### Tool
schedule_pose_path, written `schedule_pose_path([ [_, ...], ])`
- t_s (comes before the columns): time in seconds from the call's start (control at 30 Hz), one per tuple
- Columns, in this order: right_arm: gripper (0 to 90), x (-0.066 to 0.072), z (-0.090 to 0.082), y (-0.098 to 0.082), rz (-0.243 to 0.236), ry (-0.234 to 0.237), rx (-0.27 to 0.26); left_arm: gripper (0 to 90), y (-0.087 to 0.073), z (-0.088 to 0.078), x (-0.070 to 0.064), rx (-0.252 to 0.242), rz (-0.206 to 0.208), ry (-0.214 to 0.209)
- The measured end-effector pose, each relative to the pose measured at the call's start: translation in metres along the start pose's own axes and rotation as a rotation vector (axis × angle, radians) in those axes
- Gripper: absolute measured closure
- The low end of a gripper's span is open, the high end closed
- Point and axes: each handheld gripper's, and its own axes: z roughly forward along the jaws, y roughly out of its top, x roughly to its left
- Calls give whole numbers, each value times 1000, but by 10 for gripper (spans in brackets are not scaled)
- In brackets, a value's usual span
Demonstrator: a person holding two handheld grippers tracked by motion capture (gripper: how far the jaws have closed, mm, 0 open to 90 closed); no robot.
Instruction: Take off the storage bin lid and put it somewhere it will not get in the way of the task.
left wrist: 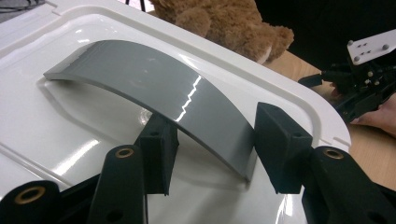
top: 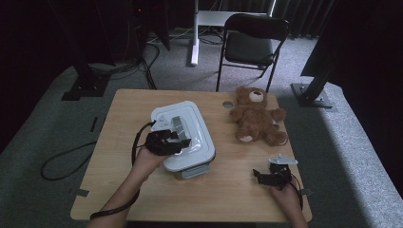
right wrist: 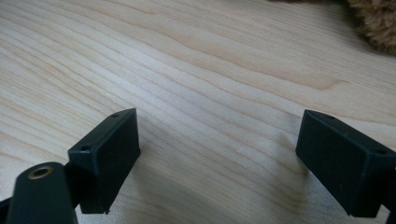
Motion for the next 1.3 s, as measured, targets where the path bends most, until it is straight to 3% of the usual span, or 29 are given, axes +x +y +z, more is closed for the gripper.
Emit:
schedule_pose_path([
  [0.57, 126, 0, 0, 0, 0, 0, 0, 515, -2, -32, 10, -37, -2, 56],
  [1.3, 126, 0, 0, 0, 2, 0, 1, 515, -22, -73, 30, -51, -17, 119],
])
